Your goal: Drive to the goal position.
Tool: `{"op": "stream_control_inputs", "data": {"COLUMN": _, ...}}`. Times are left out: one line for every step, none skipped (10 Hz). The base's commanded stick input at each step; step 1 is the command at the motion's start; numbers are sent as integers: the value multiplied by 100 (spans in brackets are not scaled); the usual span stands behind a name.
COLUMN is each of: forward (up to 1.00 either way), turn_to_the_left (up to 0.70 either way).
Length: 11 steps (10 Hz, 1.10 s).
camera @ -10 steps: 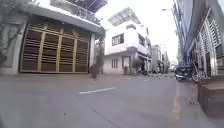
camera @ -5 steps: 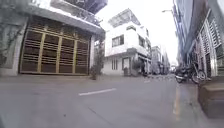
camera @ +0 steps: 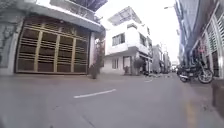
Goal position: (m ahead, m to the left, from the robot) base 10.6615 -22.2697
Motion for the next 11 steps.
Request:
{"op": "stream_control_inputs", "data": {"forward": 100, "turn_to_the_left": 0}}
{"op": "stream_control_inputs", "data": {"forward": 64, "turn_to_the_left": 0}}
{"op": "stream_control_inputs", "data": {"forward": 0, "turn_to_the_left": 0}}
{"op": "stream_control_inputs", "data": {"forward": 0, "turn_to_the_left": 0}}
{"op": "stream_control_inputs", "data": {"forward": 0, "turn_to_the_left": 0}}
{"op": "stream_control_inputs", "data": {"forward": -100, "turn_to_the_left": 0}}
{"op": "stream_control_inputs", "data": {"forward": -100, "turn_to_the_left": 0}}
{"op": "stream_control_inputs", "data": {"forward": -70, "turn_to_the_left": 0}}
{"op": "stream_control_inputs", "data": {"forward": 0, "turn_to_the_left": 0}}
{"op": "stream_control_inputs", "data": {"forward": 0, "turn_to_the_left": 0}}
{"op": "stream_control_inputs", "data": {"forward": 0, "turn_to_the_left": 0}}
